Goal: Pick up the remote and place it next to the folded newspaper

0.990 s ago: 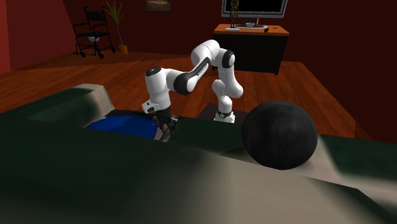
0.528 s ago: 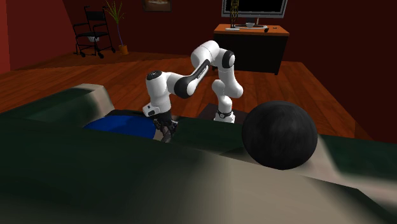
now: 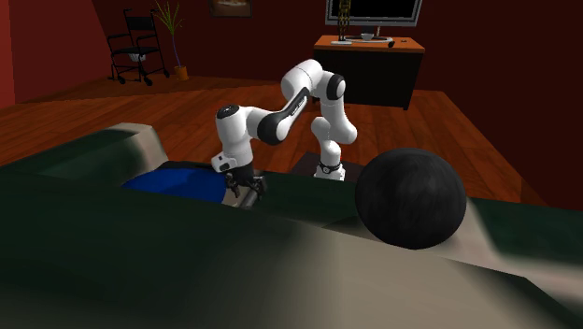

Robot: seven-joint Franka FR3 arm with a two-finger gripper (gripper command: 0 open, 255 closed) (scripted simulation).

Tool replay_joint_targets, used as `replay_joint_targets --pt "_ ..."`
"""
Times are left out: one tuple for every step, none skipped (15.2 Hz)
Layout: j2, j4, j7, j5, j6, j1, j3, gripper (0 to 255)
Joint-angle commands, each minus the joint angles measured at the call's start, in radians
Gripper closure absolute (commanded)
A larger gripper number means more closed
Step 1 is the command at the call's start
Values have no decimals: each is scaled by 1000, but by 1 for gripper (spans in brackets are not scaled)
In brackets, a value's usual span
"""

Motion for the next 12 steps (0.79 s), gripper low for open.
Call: replay_joint_targets --pt "4 8 -2 -3 3 -5 -5 0" --pt "3 41 -2 -3 -31 -7 -5 0" --pt "4 75 -1 -4 -65 -8 -6 0" --pt "7 113 0 -4 -99 -10 -6 0" --pt "10 144 0 -4 -127 -11 -7 0" --pt "10 144 0 -4 -127 -11 -6 0" --pt "10 143 0 -4 -127 -11 -6 0" --pt "10 143 0 -4 -127 -12 -6 0" --pt "10 144 0 -4 -127 -12 -6 0" --pt "10 144 0 -4 -127 -12 -6 0" --pt "10 143 0 -4 -127 -12 -5 0" --pt "10 143 0 -5 -127 -12 -5 0"
